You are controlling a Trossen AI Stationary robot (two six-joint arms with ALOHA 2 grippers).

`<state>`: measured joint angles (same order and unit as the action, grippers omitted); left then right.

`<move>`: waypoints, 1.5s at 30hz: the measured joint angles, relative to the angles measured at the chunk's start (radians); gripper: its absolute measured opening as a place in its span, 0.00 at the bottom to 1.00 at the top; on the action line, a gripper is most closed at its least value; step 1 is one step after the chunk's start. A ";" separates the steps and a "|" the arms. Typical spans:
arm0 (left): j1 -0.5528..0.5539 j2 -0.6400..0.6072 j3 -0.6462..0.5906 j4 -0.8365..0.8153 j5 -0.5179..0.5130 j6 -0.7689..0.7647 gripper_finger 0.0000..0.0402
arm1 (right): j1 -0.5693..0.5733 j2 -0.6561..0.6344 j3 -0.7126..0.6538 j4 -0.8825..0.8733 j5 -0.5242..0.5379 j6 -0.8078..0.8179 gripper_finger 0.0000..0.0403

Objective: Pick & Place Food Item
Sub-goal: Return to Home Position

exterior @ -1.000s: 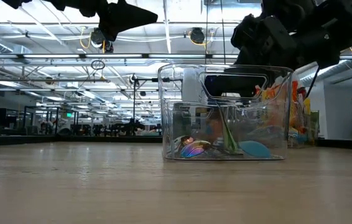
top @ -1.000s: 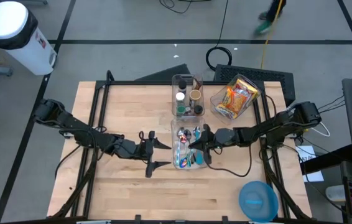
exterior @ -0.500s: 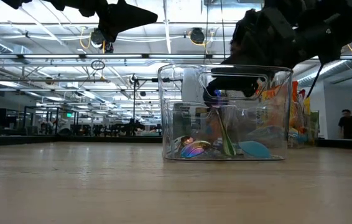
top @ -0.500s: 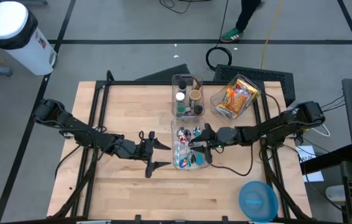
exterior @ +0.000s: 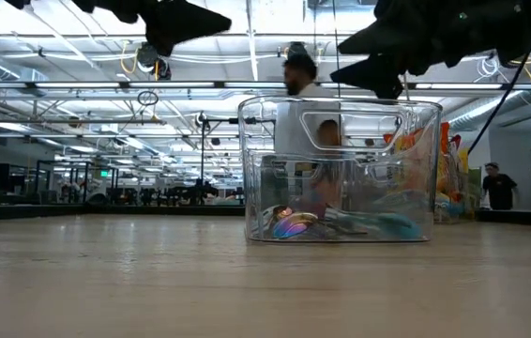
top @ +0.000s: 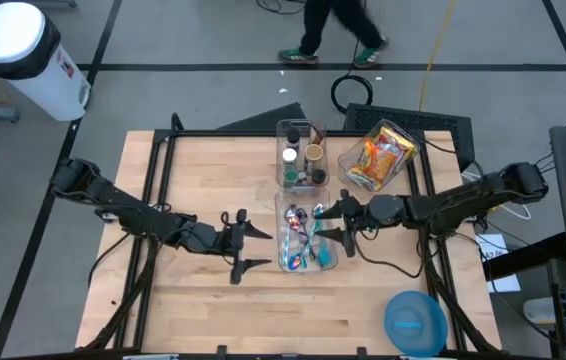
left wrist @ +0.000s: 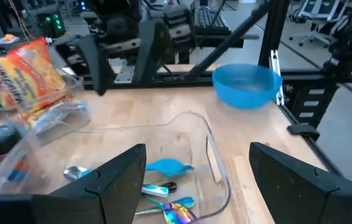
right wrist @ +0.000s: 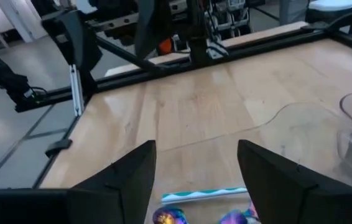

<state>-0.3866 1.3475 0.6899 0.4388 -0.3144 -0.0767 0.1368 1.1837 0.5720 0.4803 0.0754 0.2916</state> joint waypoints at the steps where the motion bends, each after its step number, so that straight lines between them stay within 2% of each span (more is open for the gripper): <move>1: 0.000 -0.026 0.000 -0.028 0.000 -0.007 0.73 | 0.000 -0.015 0.000 -0.013 -0.001 -0.002 0.54; 3: 0.000 -0.094 0.000 -0.129 0.000 -0.024 0.73 | 0.002 -0.058 0.000 -0.061 -0.002 -0.008 0.53; 11: -0.039 -0.456 0.000 -0.744 0.002 -0.087 0.73 | 0.002 -0.275 0.000 -0.316 0.001 -0.074 0.53; 13: -0.051 -0.523 -0.024 -0.817 -0.018 -0.154 0.73 | 0.002 -0.314 0.000 -0.374 0.001 -0.080 0.53; 16: -0.079 -0.622 -0.115 -0.776 -0.083 -0.163 0.73 | 0.002 -0.361 0.000 -0.457 0.001 -0.068 0.53; 22: -0.099 -0.837 -0.319 -0.606 -0.219 -0.095 0.73 | 0.002 -0.433 0.000 -0.479 0.001 -0.062 0.53; 30: -0.098 -1.129 -0.456 -0.595 -0.253 -0.056 0.73 | 0.002 -0.495 0.000 -0.574 0.005 -0.073 0.53; 35: -0.098 -1.271 -0.530 -0.603 -0.268 -0.022 0.73 | 0.002 -0.549 -0.035 -0.558 0.007 -0.102 0.53; 39: -0.098 -1.346 -0.571 -0.602 -0.307 -0.003 0.73 | 0.002 -0.627 -0.095 -0.528 0.056 -0.102 0.53; 45: -0.097 -1.337 -0.576 -0.599 -0.324 0.003 0.73 | 0.001 -0.776 -0.198 -0.447 0.086 -0.129 0.53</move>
<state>-0.4839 0.0105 0.1143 -0.1607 -0.6384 -0.0741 0.1375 0.4079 0.3742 0.0328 0.1616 0.1624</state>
